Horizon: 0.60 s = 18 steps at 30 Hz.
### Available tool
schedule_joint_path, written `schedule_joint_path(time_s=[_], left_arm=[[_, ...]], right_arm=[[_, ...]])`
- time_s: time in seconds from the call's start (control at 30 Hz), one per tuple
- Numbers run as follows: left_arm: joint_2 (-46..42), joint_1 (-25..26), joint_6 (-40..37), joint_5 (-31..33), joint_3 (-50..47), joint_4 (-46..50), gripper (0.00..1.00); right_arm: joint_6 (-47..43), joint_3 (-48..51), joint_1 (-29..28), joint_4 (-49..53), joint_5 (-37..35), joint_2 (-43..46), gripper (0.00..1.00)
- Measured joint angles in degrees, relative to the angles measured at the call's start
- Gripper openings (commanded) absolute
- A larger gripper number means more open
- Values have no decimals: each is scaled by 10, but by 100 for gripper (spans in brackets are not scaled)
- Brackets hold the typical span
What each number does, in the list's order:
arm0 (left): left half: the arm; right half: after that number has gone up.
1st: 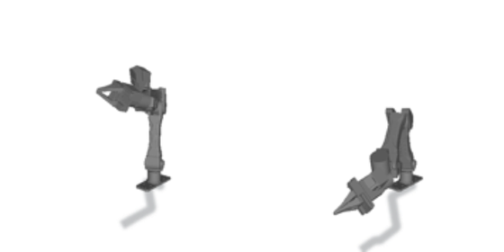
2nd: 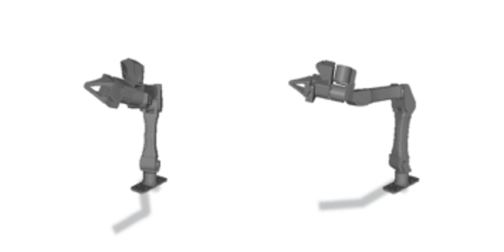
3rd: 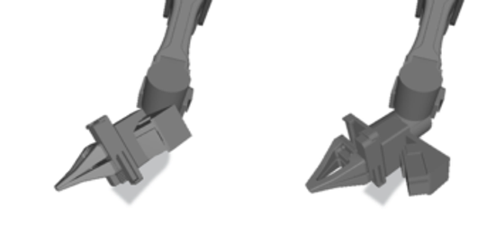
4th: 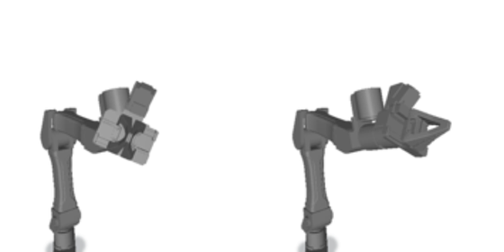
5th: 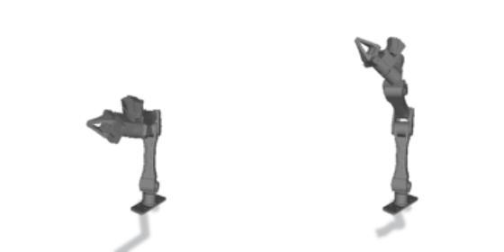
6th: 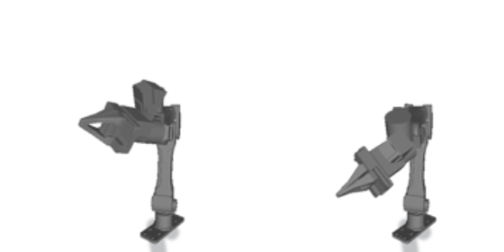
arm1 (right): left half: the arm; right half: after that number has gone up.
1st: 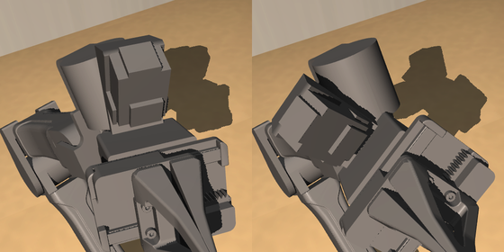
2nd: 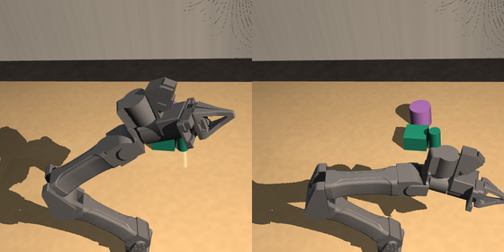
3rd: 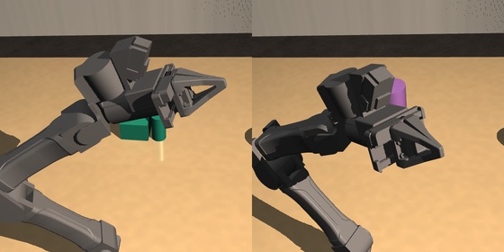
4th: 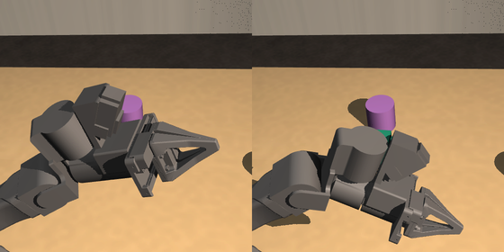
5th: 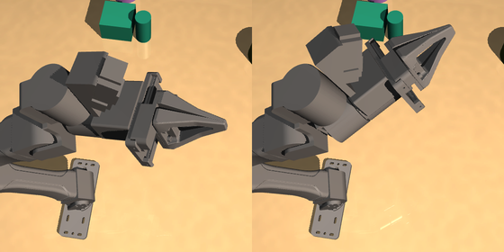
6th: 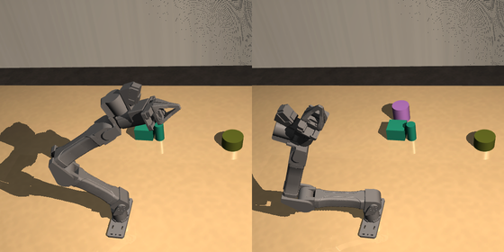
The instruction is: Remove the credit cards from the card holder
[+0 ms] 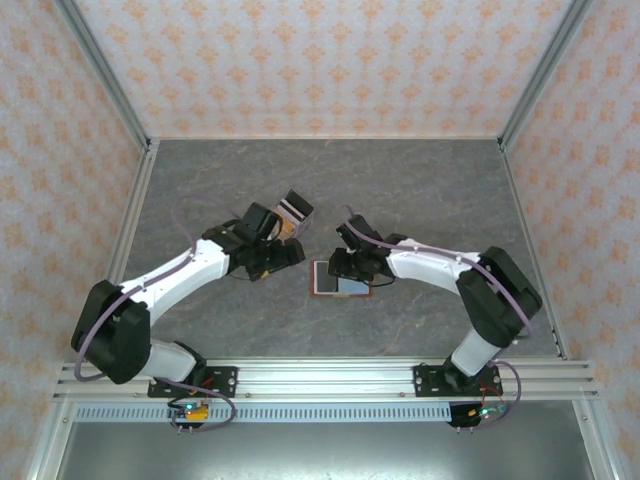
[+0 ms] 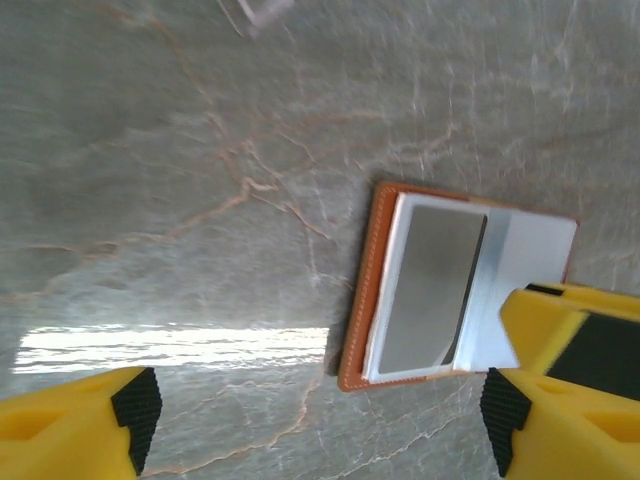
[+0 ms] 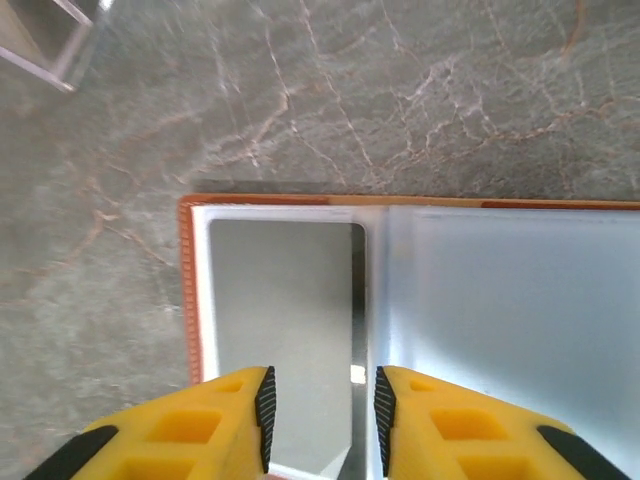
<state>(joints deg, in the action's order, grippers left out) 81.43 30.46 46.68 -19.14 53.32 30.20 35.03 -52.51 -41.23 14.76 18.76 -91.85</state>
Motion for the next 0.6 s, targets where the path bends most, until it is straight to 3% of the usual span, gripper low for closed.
schedule_joint_path(time_s=[0.3, 0.6], left_arm=[[101, 64, 16, -1, 49, -26, 42], [175, 86, 19, -2, 85, -39, 22]], right_arm=[[85, 83, 15, -74, 27, 33, 26], [127, 97, 15, -118, 58, 31, 20]])
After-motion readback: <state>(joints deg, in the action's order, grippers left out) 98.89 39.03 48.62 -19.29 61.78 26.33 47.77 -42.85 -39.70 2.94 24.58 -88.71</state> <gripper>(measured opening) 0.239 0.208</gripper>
